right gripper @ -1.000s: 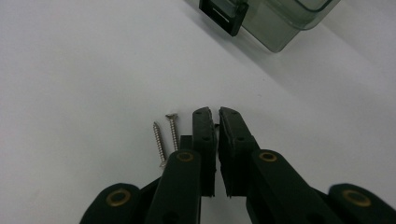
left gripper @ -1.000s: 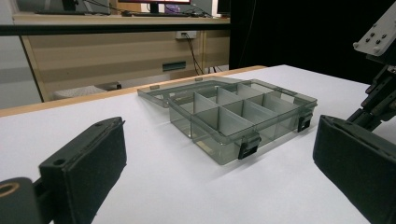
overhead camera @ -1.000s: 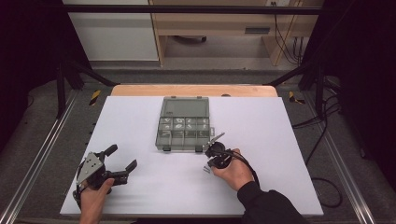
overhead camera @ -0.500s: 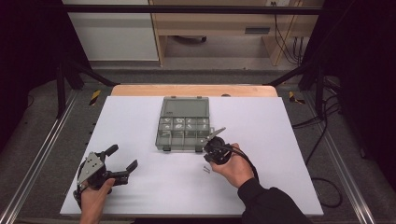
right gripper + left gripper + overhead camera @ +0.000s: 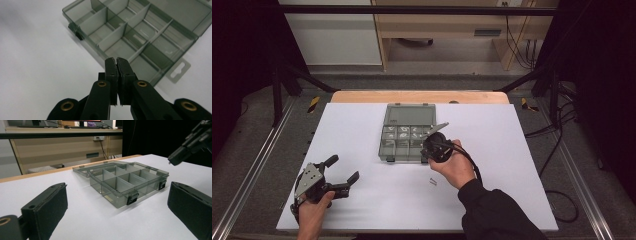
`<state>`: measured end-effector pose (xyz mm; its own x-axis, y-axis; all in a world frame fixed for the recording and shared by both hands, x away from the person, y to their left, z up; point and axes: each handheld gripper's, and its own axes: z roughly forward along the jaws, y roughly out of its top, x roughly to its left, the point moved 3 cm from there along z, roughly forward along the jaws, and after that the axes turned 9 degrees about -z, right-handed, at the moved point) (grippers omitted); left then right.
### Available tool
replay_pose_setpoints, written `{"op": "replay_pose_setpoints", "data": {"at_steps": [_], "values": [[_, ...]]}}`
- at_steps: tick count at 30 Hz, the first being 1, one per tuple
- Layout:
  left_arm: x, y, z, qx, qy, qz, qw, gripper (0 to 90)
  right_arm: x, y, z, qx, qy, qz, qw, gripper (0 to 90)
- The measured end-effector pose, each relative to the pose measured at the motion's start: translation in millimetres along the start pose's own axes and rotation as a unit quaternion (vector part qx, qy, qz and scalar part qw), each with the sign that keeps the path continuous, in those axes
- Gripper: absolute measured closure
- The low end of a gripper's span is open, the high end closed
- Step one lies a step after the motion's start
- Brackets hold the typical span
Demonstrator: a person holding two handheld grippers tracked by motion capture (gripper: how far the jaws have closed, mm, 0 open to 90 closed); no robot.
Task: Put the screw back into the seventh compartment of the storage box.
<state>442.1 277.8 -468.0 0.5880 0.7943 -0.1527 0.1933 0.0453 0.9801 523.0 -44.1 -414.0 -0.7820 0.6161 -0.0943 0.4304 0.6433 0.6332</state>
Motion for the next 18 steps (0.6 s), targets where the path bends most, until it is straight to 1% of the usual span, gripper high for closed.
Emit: {"op": "replay_pose_setpoints", "data": {"at_steps": [1, 2, 3, 4, 7, 9, 10, 11, 13, 17, 18], "values": [[-0.1, 0.1, -0.3, 0.000, 0.000, -0.001, 1.0000, 2.6, -1.4, 7.2, 3.1, -0.003, 0.000, -0.004, 1.0000, 88.0], [-0.1, 0.1, -0.3, 0.000, 0.000, -0.001, 1.0000, 2.6, -1.4, 7.2, 3.1, -0.003, 0.000, -0.004, 1.0000, 88.0], [0.0, 0.2, -0.5, 0.000, 0.000, -0.001, 1.0000, 2.6, -2.9, 13.8, 7.1, -0.001, 0.000, -0.007, 1.0000, 88.0], [0.0, 0.2, -0.5, 0.000, 0.000, -0.001, 1.0000, 2.6, -3.4, 17.0, 9.3, 0.000, 0.000, -0.006, 1.0000, 88.1], [0.0, 0.3, -1.0, -0.001, 0.000, -0.001, 1.0000, 2.6, -5.3, 24.4, 16.6, 0.007, -0.003, -0.012, 0.9999, 88.1], [0.0, 0.5, -1.1, -0.004, 0.001, -0.003, 1.0000, 2.6, -6.6, 28.0, 21.4, 0.014, -0.005, -0.014, 0.9998, 88.1], [0.8, 0.7, -1.6, -0.004, 0.001, -0.004, 1.0000, 2.5, -7.2, 29.7, 24.1, 0.014, -0.004, -0.010, 0.9998, 88.1], [1.0, 0.8, -1.7, -0.005, 0.001, -0.004, 1.0000, 2.5, -8.5, 30.7, 25.9, 0.019, -0.006, -0.014, 0.9997, 88.0], [1.1, 0.9, -1.7, -0.005, 0.001, -0.004, 1.0000, 2.5, -10.7, 32.6, 28.7, 0.026, -0.010, -0.013, 0.9995, 88.0], [0.4, 1.6, -1.6, -0.008, 0.000, -0.002, 1.0000, 2.4, -13.3, 34.0, 33.1, 0.027, -0.007, -0.014, 0.9995, 88.1], [0.0, 1.9, -1.5, -0.010, 0.000, -0.003, 0.9999, 2.4, -14.0, 34.3, 34.1, 0.031, -0.009, -0.016, 0.9993, 88.1]]}}
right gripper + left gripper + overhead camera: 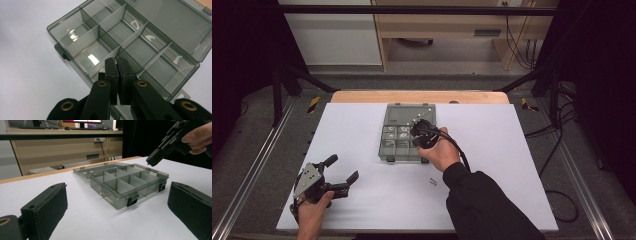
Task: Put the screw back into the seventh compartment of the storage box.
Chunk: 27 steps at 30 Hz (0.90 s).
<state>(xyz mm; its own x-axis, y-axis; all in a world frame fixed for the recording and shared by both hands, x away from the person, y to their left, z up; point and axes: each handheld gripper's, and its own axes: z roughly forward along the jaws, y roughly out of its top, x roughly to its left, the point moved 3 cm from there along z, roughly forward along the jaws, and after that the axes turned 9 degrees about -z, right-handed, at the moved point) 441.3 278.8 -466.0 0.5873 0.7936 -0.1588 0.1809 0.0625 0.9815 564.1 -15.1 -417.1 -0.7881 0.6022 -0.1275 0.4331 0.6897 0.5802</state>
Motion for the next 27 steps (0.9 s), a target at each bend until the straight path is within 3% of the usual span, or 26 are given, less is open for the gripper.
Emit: {"op": "replay_pose_setpoints", "data": {"at_steps": [8, 12, 18, 24, 27], "values": [[0.1, 0.9, -2.7, -0.005, 0.000, 0.002, 1.0000, 2.4, 5.5, -0.6, 17.8, 0.024, 0.008, -0.015, 0.9996, 88.0], [0.3, 1.2, -3.2, -0.005, 0.000, 0.001, 1.0000, 2.4, 4.7, -0.2, 24.2, 0.029, 0.006, -0.011, 0.9995, 87.6], [-0.7, 0.7, -1.0, -0.003, -0.004, 0.002, 1.0000, 2.4, 0.9, 0.5, 19.3, 0.015, -0.019, -0.003, 0.9997, 64.0], [-0.6, 0.8, -2.2, -0.004, -0.003, 0.002, 1.0000, 2.4, 1.0, -1.1, 2.2, 0.005, -0.028, -0.001, 0.9996, 50.5], [-1.0, -0.1, -1.7, -0.002, -0.003, 0.001, 1.0000, 2.4, 1.2, -5.7, -13.5, -0.008, -0.041, 0.000, 0.9991, 39.6]]}}
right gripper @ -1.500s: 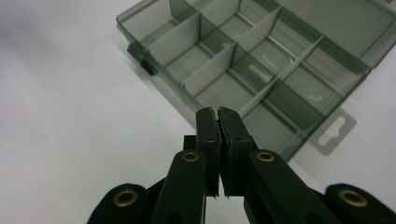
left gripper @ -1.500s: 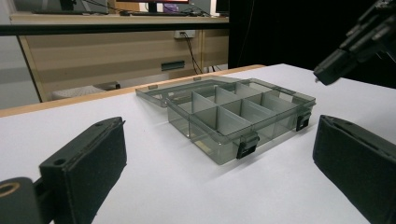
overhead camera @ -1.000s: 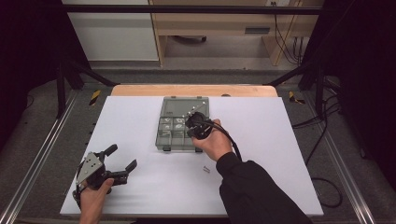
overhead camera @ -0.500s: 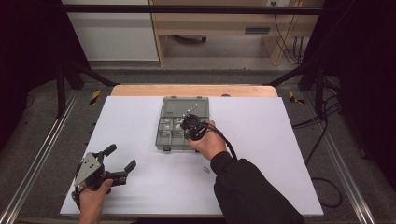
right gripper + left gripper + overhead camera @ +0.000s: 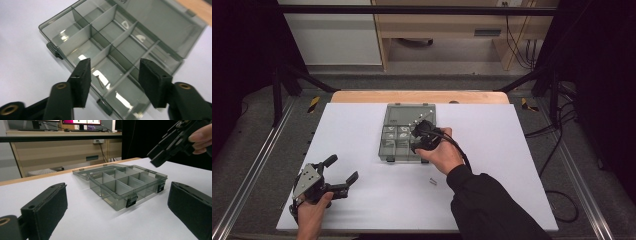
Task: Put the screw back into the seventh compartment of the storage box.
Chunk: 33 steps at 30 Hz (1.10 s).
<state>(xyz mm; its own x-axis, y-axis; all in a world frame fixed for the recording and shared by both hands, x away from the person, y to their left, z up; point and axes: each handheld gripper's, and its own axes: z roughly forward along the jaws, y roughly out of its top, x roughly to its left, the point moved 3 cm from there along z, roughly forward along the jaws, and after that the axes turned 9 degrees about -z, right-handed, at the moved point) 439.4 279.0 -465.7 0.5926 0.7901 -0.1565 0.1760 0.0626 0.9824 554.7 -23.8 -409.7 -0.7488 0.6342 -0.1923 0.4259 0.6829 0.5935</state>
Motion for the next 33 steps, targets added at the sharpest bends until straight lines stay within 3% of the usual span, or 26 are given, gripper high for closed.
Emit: {"op": "replay_pose_setpoints", "data": {"at_steps": [6, 13, 18, 22, 26, 33], "values": [[0.1, -0.3, 0.9, 0.002, -0.001, 0.000, 1.0000, 2.1, 1.8, -10.9, -27.0, -0.019, -0.021, -0.023, 0.9993, 24.8], [0.1, -0.5, 0.7, 0.001, -0.003, -0.004, 1.0000, 1.7, 3.7, -32.0, -48.0, -0.033, -0.017, -0.041, 0.9985, 11.4], [1.2, -0.7, -0.4, -0.001, -0.002, -0.008, 1.0000, 1.6, 5.3, -50.5, -53.4, -0.022, -0.013, -0.048, 0.9985, 6.4], [0.6, -1.1, 0.0, 0.002, -0.002, -0.006, 1.0000, 1.6, 5.8, -66.1, -49.9, -0.017, 0.004, -0.048, 0.9987, 6.5], [0.3, -1.1, 0.8, 0.002, -0.002, -0.006, 1.0000, 1.6, 7.9, -79.3, -43.2, 0.004, 0.016, -0.036, 0.9992, 6.8], [-0.6, -1.5, 0.7, 0.002, -0.003, -0.006, 1.0000, 1.6, 17.6, -96.5, -27.6, 0.043, 0.035, -0.036, 0.9978, 6.9]]}}
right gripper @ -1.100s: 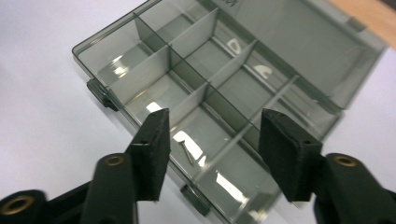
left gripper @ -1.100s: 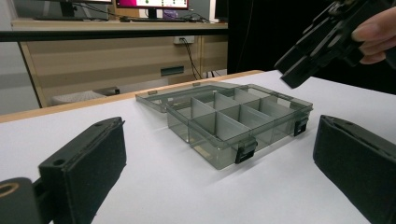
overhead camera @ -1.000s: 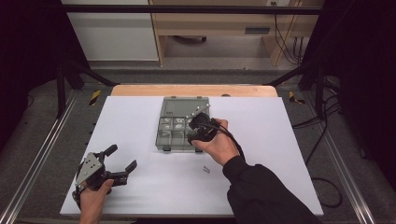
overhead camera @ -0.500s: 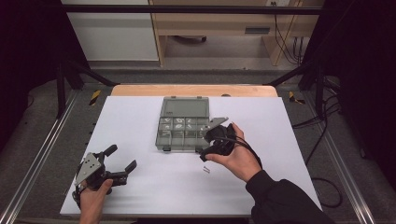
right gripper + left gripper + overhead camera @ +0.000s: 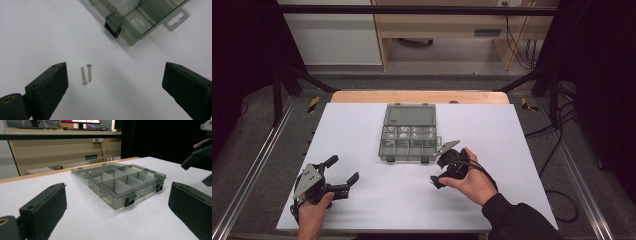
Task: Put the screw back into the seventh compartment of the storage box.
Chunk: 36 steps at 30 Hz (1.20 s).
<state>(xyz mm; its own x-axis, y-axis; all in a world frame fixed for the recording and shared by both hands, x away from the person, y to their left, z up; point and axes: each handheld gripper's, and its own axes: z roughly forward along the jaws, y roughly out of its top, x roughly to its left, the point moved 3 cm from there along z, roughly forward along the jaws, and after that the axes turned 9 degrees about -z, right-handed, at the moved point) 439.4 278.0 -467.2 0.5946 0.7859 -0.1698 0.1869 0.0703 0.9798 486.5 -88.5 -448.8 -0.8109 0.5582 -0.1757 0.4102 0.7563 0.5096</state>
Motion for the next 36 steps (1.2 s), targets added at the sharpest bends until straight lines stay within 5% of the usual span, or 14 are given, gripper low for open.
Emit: {"op": "replay_pose_setpoints", "data": {"at_steps": [9, 24, 36], "values": [[-0.2, -0.2, 0.4, 0.003, -0.001, 0.004, 1.0000, 1.6, 8.8, -4.4, 18.3, 0.019, 0.023, 0.004, 0.9995, 12.5], [0.3, -0.2, 0.2, 0.003, 0.000, 0.003, 1.0000, 1.6, 10.5, 0.7, 28.4, 0.019, 0.049, -0.001, 0.9986, 58.3], [0.0, -0.6, 0.8, 0.006, 0.004, 0.007, 0.9999, 1.8, 14.3, 2.2, 32.1, 0.032, 0.059, -0.011, 0.9976, 75.9]]}}
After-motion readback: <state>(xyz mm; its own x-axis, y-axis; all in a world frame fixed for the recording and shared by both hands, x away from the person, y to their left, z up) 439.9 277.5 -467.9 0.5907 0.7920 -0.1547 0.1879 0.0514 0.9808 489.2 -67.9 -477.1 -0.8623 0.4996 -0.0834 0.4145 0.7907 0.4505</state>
